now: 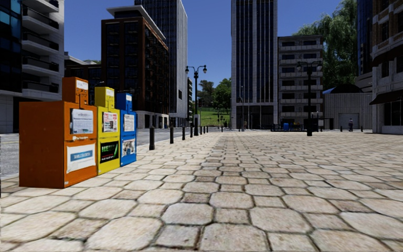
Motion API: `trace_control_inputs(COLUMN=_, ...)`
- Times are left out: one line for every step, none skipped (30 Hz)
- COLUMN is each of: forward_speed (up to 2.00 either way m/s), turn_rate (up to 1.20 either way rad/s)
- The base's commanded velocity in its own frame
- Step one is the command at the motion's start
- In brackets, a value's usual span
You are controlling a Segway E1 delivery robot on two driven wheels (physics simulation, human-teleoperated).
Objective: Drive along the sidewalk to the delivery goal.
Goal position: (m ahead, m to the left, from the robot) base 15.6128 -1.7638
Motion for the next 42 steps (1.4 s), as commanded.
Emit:
trace_control_inputs(forward_speed=1.92, turn_rate=-0.55)
trace_control_inputs(forward_speed=1.91, turn_rate=-0.7)
trace_control_inputs(forward_speed=1.91, turn_rate=-0.78)
trace_control_inputs(forward_speed=1.91, turn_rate=-0.78)
trace_control_inputs(forward_speed=1.91, turn_rate=-0.79)
trace_control_inputs(forward_speed=1.91, turn_rate=-0.79)
trace_control_inputs(forward_speed=1.91, turn_rate=-0.79)
trace_control_inputs(forward_speed=1.91, turn_rate=-0.77)
trace_control_inputs(forward_speed=1.91, turn_rate=-0.62)
trace_control_inputs(forward_speed=1.91, turn_rate=0.0)
trace_control_inputs(forward_speed=1.9, turn_rate=0.0)
trace_control_inputs(forward_speed=1.9, turn_rate=0.0)
trace_control_inputs(forward_speed=1.89, turn_rate=0.0)
trace_control_inputs(forward_speed=1.89, turn_rate=0.0)
trace_control_inputs(forward_speed=1.89, turn_rate=0.0)
trace_control_inputs(forward_speed=1.89, turn_rate=0.0)
trace_control_inputs(forward_speed=1.89, turn_rate=0.0)
trace_control_inputs(forward_speed=1.89, turn_rate=0.0)
trace_control_inputs(forward_speed=1.88, turn_rate=0.0)
trace_control_inputs(forward_speed=1.88, turn_rate=0.0)
trace_control_inputs(forward_speed=1.88, turn_rate=0.0)
trace_control_inputs(forward_speed=1.88, turn_rate=0.0)
trace_control_inputs(forward_speed=1.89, turn_rate=0.0)
trace_control_inputs(forward_speed=1.91, turn_rate=0.0)
trace_control_inputs(forward_speed=1.92, turn_rate=0.11)
trace_control_inputs(forward_speed=1.92, turn_rate=0.11)
trace_control_inputs(forward_speed=1.93, turn_rate=0.35)
trace_control_inputs(forward_speed=1.93, turn_rate=0.53)
trace_control_inputs(forward_speed=1.93, turn_rate=0.56)
trace_control_inputs(forward_speed=1.93, turn_rate=0.56)
trace_control_inputs(forward_speed=1.93, turn_rate=0.56)
trace_control_inputs(forward_speed=1.93, turn_rate=0.39)
trace_control_inputs(forward_speed=1.93, turn_rate=0.06)
trace_control_inputs(forward_speed=1.93, turn_rate=0.06)
trace_control_inputs(forward_speed=1.93, turn_rate=0.0)
trace_control_inputs(forward_speed=1.93, turn_rate=0.0)
trace_control_inputs(forward_speed=1.93, turn_rate=0.0)
trace_control_inputs(forward_speed=1.93, turn_rate=0.0)
trace_control_inputs(forward_speed=1.93, turn_rate=0.0)
trace_control_inputs(forward_speed=1.93, turn_rate=0.0)
trace_control_inputs(forward_speed=1.93, turn_rate=0.0)
trace_control_inputs(forward_speed=1.93, turn_rate=0.0)
